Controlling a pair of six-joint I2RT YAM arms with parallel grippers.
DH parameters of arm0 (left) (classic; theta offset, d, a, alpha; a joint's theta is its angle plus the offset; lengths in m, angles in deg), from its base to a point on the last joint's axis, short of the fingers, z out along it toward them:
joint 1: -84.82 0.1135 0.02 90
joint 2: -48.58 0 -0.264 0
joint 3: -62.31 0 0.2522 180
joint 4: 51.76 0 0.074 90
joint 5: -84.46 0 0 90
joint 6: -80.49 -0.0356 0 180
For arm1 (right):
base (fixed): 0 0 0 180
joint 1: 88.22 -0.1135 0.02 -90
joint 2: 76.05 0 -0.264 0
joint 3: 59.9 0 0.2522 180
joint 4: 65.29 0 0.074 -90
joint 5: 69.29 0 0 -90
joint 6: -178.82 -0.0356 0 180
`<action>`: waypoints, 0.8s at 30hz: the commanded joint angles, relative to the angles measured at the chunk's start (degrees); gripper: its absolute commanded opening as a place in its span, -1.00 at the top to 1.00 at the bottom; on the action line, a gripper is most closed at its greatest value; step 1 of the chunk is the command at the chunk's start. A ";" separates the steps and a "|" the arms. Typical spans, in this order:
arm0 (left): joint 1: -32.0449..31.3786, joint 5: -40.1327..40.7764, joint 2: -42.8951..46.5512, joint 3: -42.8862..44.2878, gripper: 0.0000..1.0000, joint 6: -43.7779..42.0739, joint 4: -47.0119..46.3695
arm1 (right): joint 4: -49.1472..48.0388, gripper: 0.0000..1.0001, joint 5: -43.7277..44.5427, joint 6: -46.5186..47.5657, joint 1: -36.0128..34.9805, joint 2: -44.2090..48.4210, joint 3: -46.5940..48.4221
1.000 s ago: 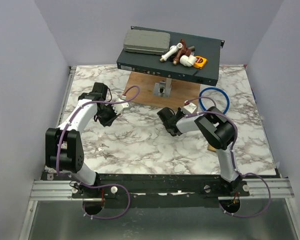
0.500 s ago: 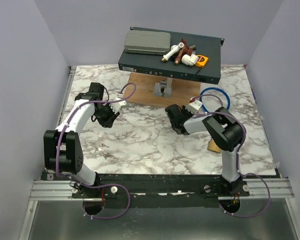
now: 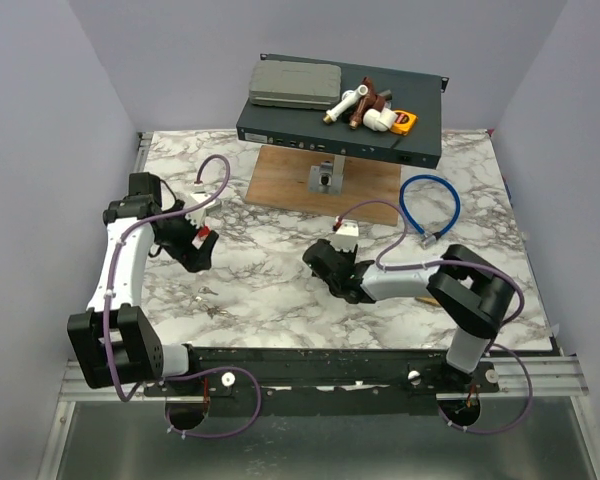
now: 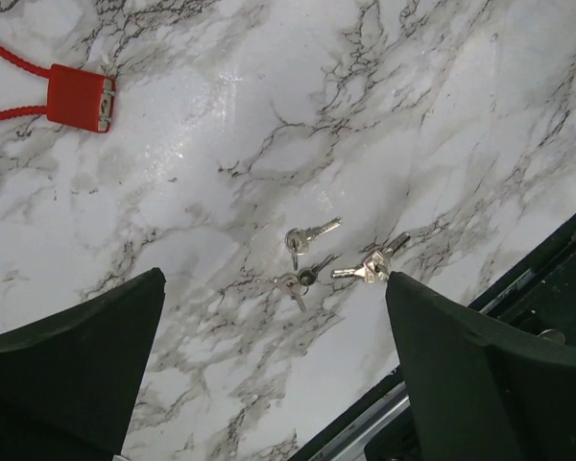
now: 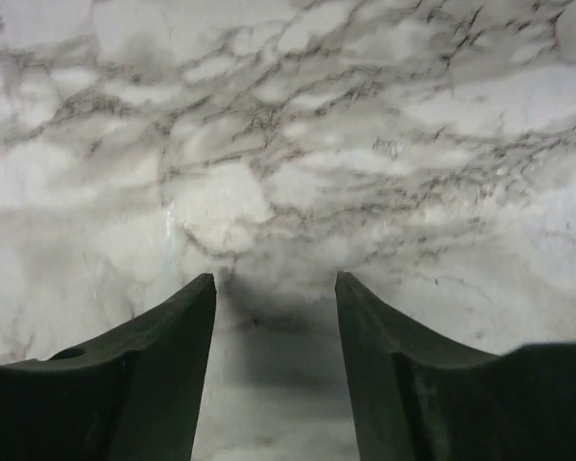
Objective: Unlock with the key
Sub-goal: Move the distractor to the center of the board, then move the key to the center of the board.
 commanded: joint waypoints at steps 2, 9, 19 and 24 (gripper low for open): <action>3.29 -3.36 2.05 -1.89 -0.98 -1.34 2.71 | 14.02 -0.39 -11.55 4.33 -0.18 6.93 -1.89; 6.27 -0.80 2.56 -6.95 -0.96 -6.64 2.77 | 17.67 -0.81 -16.90 7.53 -0.15 16.98 -4.48; 8.35 -0.30 -1.06 -7.88 -0.42 -5.44 2.25 | 25.89 -0.56 -9.42 5.98 2.21 27.79 -5.77; 8.51 -1.18 -0.80 -7.93 -0.11 -5.70 3.63 | 22.20 -0.40 -15.88 11.33 14.65 24.89 -3.42</action>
